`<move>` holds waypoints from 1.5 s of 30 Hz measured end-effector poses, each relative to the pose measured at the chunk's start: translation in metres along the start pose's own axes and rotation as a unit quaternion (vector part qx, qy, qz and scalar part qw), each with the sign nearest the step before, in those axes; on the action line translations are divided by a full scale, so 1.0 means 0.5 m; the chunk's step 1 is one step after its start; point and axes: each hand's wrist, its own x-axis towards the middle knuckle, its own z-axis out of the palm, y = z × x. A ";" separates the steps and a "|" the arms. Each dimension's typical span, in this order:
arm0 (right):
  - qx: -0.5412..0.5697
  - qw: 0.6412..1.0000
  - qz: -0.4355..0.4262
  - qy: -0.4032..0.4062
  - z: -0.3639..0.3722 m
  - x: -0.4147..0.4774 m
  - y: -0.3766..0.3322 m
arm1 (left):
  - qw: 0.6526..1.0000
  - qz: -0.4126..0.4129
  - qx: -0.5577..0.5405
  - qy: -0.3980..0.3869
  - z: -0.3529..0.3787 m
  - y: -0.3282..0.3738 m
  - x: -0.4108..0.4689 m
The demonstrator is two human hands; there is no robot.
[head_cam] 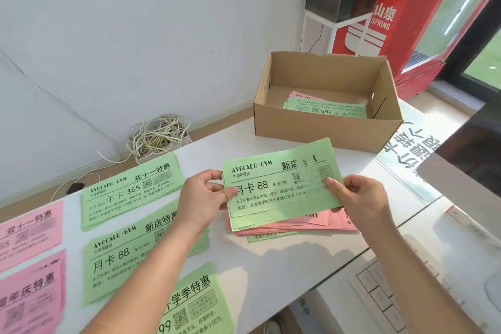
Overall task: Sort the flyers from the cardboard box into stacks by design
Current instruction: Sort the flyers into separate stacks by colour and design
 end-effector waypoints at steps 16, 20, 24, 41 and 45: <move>-0.138 0.989 -0.030 -0.045 0.000 0.018 -0.019 | 0.996 0.065 0.049 0.033 -0.014 -0.011 0.012; -0.023 0.997 -0.024 -0.063 0.015 0.006 -0.034 | 0.996 0.048 0.057 0.042 -0.054 -0.010 -0.001; 0.014 0.993 -0.031 -0.117 0.061 -0.015 -0.071 | 0.995 0.053 0.040 0.079 -0.114 0.004 -0.023; -0.058 0.950 -0.201 -0.233 0.321 -0.185 -0.227 | 0.973 0.120 -0.032 0.193 -0.453 -0.036 -0.173; -0.143 0.957 -0.154 -0.200 0.365 -0.197 -0.176 | 0.977 0.034 0.106 0.182 -0.462 -0.111 -0.179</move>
